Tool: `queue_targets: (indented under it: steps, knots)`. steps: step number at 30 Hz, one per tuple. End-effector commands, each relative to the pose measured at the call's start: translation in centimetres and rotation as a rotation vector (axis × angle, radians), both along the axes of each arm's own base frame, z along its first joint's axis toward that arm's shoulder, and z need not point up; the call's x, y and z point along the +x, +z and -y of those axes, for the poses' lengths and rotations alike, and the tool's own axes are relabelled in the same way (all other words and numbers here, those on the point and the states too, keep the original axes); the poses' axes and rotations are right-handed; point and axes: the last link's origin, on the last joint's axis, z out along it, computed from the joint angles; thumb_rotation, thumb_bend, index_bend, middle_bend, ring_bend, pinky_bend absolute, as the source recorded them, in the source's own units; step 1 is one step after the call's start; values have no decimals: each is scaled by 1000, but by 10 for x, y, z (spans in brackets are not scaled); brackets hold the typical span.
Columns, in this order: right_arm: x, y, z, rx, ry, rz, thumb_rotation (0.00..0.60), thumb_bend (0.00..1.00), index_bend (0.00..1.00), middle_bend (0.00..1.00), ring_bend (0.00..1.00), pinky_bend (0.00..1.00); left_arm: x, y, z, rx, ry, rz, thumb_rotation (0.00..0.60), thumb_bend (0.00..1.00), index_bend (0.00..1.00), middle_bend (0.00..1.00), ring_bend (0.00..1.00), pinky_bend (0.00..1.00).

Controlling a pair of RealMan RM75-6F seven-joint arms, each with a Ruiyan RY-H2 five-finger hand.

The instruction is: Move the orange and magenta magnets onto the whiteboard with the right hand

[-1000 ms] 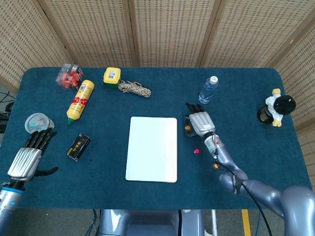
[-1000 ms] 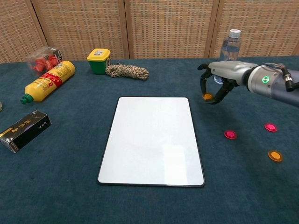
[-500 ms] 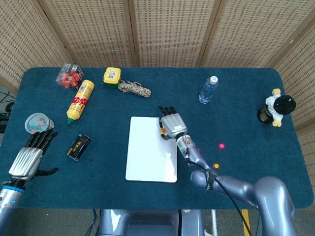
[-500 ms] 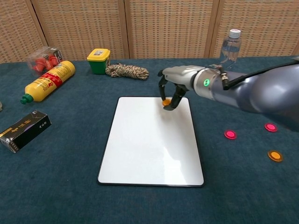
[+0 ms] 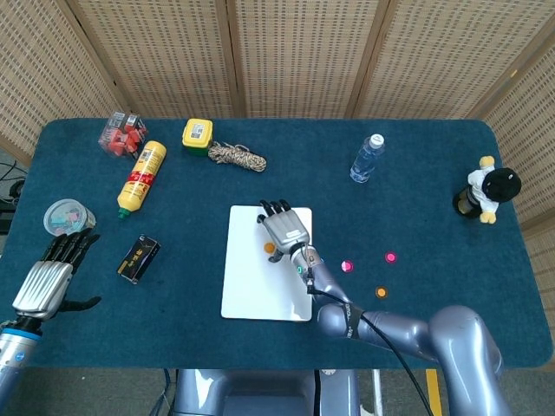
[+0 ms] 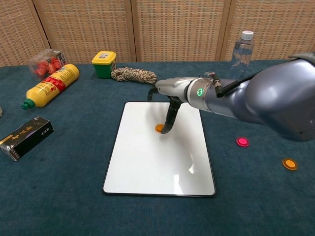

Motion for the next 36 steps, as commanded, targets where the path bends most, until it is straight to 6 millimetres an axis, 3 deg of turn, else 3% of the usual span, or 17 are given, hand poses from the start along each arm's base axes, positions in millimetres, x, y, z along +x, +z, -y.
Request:
queue_targets:
  steps: [1, 5, 8, 10, 15, 17, 26, 36]
  knots:
    - [-5, 17, -3, -1, 19, -34, 600, 0, 0, 0, 0, 4, 0, 0, 0, -2, 1, 0, 600, 0, 0, 0, 0, 0]
    - [-23, 41, -8, -30, 51, -63, 600, 0, 1, 0, 0, 3, 1, -1, 0, -3, 0, 3, 600, 0, 0, 0, 0, 0]
    - [-44, 57, -12, -42, 66, -88, 600, 0, 94, 0, 0, 3, 1, -1, 0, -6, 2, 4, 600, 0, 0, 0, 0, 0]
    - [-64, 68, -16, -43, 72, -113, 600, 9, 189, 0, 0, 3, 1, -1, 0, -12, 4, 6, 600, 0, 0, 0, 0, 0]
    - [-130, 97, -33, -73, 97, -185, 600, 174, 360, 0, 0, 3, 3, -3, 0, -18, -5, 11, 600, 0, 0, 0, 0, 0]
    - [-153, 103, -40, -66, 82, -190, 600, 203, 364, 0, 0, 3, 3, -3, 1, -23, -4, 10, 600, 0, 0, 0, 0, 0]
    - [-213, 115, -53, -83, 32, -165, 600, 356, 383, 0, 0, 3, 7, -5, -1, -28, -15, 4, 600, 0, 0, 0, 0, 0]
    - [-244, 123, -54, -102, -16, -173, 600, 363, 388, 0, 0, 3, 6, -5, 0, -29, -7, 6, 600, 0, 0, 0, 0, 0]
